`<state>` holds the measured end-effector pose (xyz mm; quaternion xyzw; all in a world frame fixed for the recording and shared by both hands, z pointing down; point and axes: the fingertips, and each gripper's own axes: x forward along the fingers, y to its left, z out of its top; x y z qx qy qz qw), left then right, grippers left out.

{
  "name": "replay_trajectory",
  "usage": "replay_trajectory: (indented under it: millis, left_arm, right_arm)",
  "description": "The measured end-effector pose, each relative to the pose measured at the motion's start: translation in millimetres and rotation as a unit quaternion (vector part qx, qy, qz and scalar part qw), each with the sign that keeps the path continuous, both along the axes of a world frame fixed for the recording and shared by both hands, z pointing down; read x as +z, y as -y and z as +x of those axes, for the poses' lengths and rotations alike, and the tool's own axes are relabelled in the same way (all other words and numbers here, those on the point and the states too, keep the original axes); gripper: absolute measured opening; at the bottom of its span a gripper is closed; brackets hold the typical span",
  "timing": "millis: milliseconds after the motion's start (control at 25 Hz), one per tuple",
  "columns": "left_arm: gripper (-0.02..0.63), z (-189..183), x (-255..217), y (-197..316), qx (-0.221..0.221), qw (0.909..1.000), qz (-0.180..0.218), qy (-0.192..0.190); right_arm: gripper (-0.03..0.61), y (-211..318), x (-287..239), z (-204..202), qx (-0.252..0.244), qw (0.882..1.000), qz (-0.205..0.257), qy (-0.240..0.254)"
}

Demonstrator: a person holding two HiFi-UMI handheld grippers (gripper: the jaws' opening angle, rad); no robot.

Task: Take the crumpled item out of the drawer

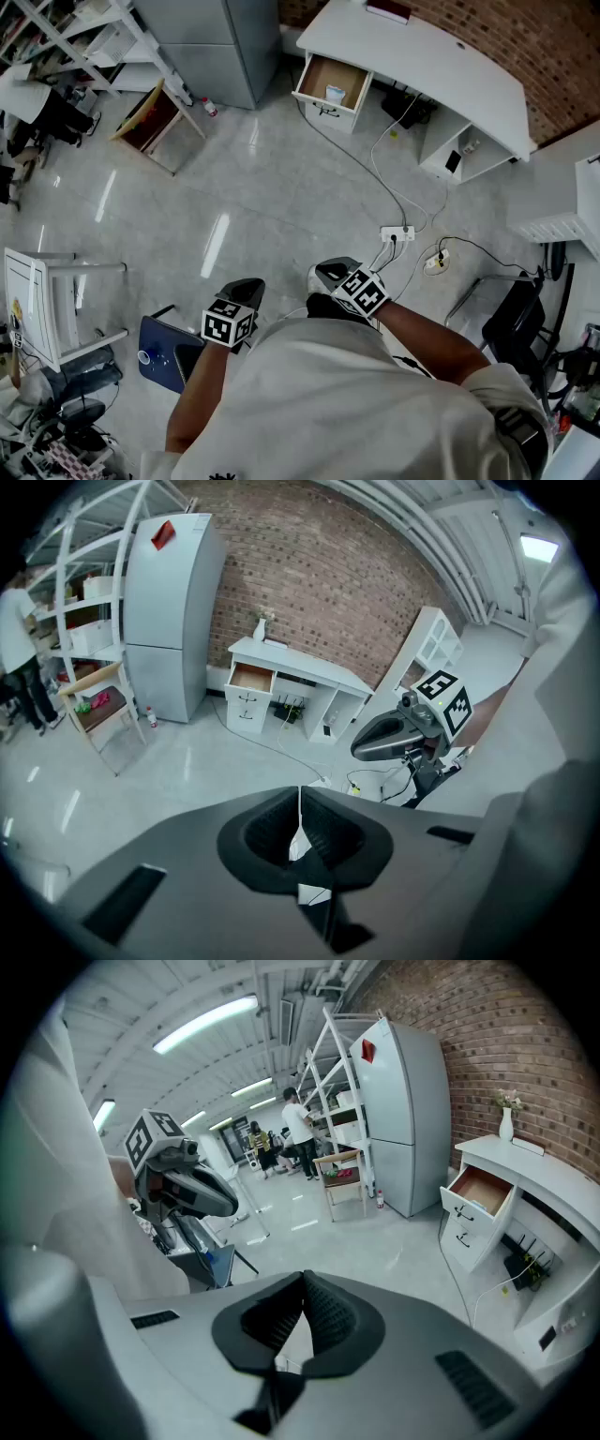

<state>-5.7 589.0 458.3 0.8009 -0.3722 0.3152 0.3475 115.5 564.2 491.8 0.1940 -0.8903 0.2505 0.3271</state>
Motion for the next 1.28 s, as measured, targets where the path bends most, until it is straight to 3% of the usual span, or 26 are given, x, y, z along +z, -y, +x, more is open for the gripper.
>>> replay_trajectory:
  millis: [200, 480, 640, 880, 1080, 1280]
  left_arm:
    - [0.025, 49, -3, 64, 0.038, 0.9989, 0.019, 0.018]
    - [0.025, 93, -10, 99, 0.113, 0.9929, 0.032, 0.017]
    - [0.025, 106, -13, 132, 0.129, 0.9906, 0.042, 0.013]
    - [0.025, 91, -9, 186, 0.135, 0.9897, 0.044, -0.018]
    - [0.025, 61, 16, 251, 0.148, 0.9871, 0.030, -0.054]
    - [0.026, 11, 20, 338, 0.183, 0.9806, 0.042, -0.054]
  right_arm:
    - [0.028, 55, 7, 44, 0.027, 1.000, 0.001, 0.006]
    - [0.029, 79, 13, 74, 0.077, 0.997, 0.004, 0.017]
    - [0.029, 102, 12, 94, 0.118, 0.993, 0.003, 0.017]
    - [0.029, 144, 16, 87, 0.143, 0.990, 0.012, 0.000]
    - [0.029, 205, 26, 43, 0.149, 0.988, 0.018, -0.019]
    - [0.032, 288, 29, -10, 0.169, 0.985, 0.019, -0.041]
